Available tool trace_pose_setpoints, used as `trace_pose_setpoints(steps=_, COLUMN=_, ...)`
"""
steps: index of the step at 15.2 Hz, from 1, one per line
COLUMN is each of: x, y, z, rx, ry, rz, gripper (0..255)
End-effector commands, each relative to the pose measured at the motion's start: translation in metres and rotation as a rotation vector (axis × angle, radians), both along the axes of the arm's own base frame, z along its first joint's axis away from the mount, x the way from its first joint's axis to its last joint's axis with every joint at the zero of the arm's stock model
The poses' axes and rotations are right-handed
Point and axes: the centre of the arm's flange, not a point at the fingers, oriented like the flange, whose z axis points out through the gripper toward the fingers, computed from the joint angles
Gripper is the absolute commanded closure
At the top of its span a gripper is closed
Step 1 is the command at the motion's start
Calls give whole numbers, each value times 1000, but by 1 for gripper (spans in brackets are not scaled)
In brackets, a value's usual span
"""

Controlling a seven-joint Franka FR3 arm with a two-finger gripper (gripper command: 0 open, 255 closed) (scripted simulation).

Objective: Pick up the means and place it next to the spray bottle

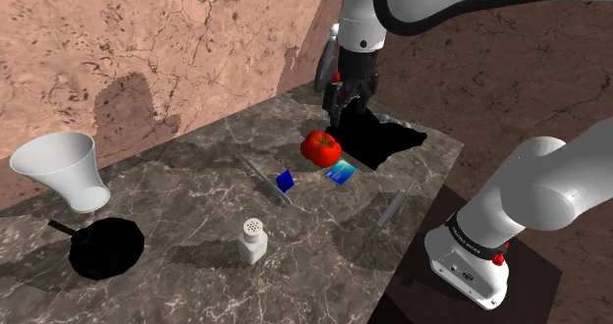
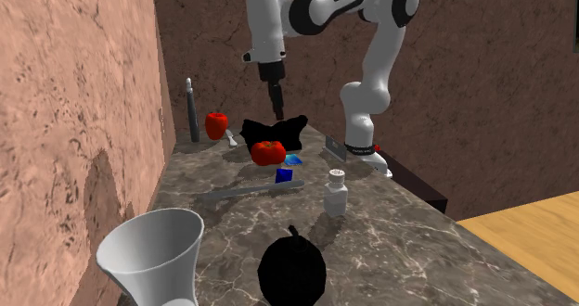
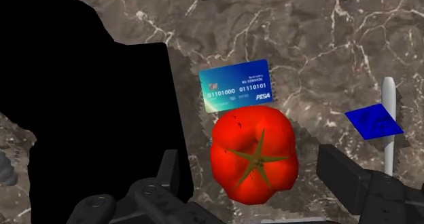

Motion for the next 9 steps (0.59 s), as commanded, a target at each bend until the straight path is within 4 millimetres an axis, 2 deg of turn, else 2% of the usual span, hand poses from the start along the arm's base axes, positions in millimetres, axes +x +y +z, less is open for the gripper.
trace_pose_setpoints(steps=1, x=6, y=23, z=-9, rx=2, ry=0, rz=9, gripper=0)
trace_pose_setpoints(steps=9, x=35, y=115, z=-51, rx=6, ry=4, rz=45, gripper=0)
